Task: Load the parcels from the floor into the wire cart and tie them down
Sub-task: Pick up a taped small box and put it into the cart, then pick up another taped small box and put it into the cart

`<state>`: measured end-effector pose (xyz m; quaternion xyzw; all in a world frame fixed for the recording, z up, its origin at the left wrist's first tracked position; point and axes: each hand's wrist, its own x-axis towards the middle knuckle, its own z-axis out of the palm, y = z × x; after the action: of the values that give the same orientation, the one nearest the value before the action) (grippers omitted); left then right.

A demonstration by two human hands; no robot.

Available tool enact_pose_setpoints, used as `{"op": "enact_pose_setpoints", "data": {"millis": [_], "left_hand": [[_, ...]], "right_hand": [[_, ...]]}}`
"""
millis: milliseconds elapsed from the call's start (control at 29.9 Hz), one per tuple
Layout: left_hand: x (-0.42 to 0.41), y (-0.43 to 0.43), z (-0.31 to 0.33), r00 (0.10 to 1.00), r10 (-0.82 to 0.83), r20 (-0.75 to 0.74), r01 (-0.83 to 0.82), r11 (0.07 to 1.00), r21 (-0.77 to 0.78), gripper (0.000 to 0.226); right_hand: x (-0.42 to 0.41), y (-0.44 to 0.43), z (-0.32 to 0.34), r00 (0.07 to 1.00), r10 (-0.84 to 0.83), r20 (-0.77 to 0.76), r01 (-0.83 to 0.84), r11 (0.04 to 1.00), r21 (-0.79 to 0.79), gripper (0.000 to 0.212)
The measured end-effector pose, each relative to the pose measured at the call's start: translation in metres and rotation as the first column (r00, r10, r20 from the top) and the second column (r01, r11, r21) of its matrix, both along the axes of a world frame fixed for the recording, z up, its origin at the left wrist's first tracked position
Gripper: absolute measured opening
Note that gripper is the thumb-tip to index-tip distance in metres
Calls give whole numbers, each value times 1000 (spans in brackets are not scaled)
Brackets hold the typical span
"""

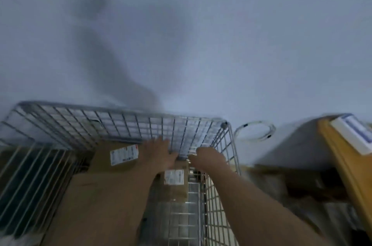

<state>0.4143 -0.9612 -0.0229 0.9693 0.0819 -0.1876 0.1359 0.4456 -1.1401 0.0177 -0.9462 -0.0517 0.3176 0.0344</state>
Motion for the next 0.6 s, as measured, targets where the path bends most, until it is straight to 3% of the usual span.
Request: {"op": "enact_pose_setpoints", "data": {"millis": [100,367,601], "left_hand": [[-1,31,128,999,26,24,-28,996,88,76],[-46,76,433,952,15,304,-94,965,244,76],[-125,104,613,870,40,492,-210,932,295,77]], "right_hand": [[9,9,116,983,58,175,-60,998,7,55],[-24,43,413,818,180,546,-205,979,-15,65],[-91,68,577,674,186,715,-265,964,0,66]]}}
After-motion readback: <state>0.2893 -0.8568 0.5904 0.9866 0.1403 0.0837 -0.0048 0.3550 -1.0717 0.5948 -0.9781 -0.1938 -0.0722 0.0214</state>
